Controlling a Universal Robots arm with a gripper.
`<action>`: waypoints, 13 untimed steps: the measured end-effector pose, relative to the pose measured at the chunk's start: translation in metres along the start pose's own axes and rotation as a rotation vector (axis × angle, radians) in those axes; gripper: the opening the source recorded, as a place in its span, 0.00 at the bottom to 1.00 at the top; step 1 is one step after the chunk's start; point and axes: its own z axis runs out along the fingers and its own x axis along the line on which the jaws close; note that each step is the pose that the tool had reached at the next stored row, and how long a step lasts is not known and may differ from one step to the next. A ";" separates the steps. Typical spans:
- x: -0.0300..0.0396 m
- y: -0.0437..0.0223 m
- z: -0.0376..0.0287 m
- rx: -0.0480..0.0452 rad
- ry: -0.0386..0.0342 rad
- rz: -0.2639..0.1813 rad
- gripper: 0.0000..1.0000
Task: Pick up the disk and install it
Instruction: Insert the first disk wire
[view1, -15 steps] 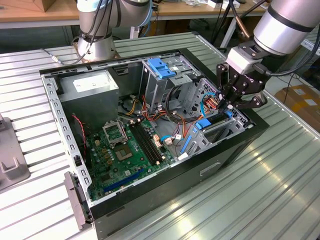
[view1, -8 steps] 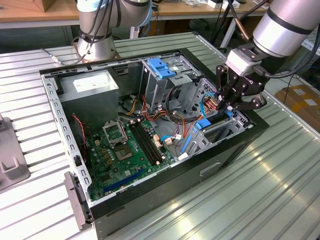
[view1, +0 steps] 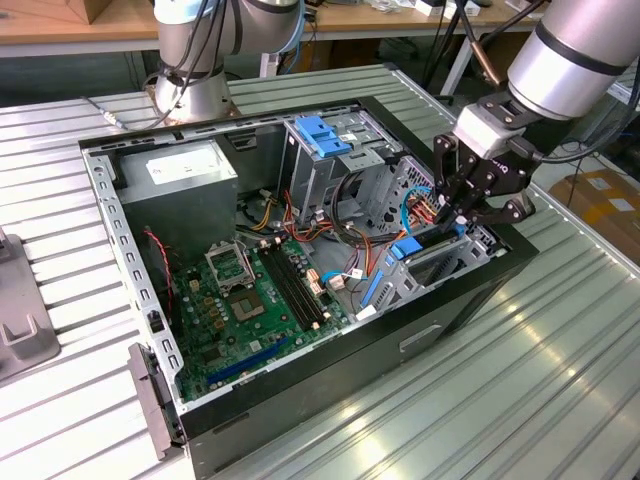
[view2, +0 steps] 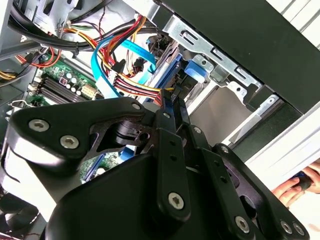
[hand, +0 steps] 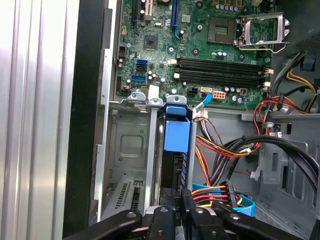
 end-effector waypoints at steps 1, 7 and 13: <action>0.0000 0.0000 0.0003 -0.0001 0.0000 -0.002 0.18; 0.0002 0.0000 0.0042 -0.0003 0.0001 -0.006 0.18; 0.0003 0.0000 0.0055 -0.0003 0.0000 -0.007 0.18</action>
